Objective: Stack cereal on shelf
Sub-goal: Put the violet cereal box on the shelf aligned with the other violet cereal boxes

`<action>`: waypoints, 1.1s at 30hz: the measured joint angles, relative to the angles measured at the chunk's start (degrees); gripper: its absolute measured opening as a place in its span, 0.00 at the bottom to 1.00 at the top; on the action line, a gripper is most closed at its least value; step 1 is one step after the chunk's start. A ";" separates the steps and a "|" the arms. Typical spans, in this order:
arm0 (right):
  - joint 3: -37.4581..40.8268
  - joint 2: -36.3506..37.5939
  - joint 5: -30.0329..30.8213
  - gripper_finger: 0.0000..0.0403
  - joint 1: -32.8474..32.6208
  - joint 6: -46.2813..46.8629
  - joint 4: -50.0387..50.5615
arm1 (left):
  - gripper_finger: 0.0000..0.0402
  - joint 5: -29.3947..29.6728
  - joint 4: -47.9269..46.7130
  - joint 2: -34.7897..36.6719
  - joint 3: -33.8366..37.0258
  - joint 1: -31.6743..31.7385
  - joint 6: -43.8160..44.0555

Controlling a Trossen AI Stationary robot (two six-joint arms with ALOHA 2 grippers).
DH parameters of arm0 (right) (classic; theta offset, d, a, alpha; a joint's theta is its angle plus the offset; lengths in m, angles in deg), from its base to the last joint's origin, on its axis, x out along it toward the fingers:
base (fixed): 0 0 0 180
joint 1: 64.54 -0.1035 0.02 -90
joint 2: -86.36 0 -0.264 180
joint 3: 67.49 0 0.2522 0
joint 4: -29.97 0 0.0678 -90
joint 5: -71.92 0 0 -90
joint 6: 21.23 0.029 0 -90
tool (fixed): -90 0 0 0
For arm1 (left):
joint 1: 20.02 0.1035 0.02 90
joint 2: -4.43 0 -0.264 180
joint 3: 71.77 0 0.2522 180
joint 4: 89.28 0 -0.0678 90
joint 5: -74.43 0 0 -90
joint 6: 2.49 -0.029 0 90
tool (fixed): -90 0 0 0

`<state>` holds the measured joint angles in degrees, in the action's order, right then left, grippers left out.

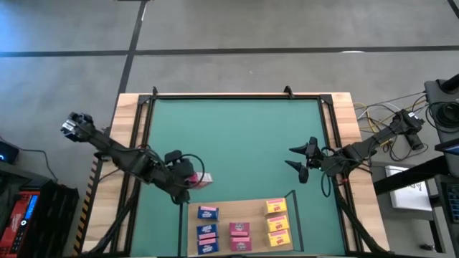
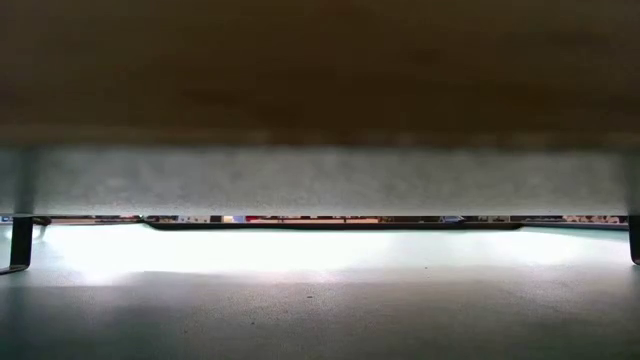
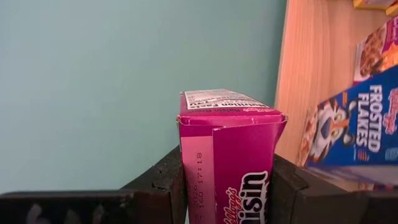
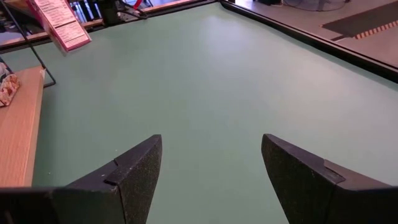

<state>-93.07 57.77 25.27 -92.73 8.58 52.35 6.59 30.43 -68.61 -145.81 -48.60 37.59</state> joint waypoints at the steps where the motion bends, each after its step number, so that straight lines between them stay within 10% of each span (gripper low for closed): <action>1: -0.01 0.00 0.00 0.66 0.00 0.00 0.00 | 0.31 -0.22 0.67 -0.24 0.01 0.32 -0.54; 33: -0.02 -0.01 0.00 0.66 0.00 -0.02 0.00 | 0.31 -12.10 21.24 -10.51 0.04 11.51 -18.85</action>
<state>-93.09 57.76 25.27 -92.72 8.57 52.35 -5.51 51.67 -79.12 -145.78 -37.09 18.74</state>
